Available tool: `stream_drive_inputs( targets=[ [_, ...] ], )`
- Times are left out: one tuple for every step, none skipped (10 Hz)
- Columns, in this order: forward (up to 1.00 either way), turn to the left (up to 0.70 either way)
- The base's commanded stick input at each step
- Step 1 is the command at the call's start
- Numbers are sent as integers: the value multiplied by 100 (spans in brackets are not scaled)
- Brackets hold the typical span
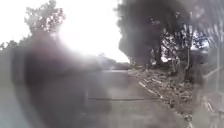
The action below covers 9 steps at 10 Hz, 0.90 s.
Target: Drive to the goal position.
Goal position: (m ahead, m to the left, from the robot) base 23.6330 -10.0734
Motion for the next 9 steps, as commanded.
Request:
stream_drive_inputs(
  targets=[
    [100,0],
    [100,0],
    [100,0],
    [100,0],
    [100,0],
    [100,0],
    [100,0],
    [100,0],
    [100,0]
  ],
)
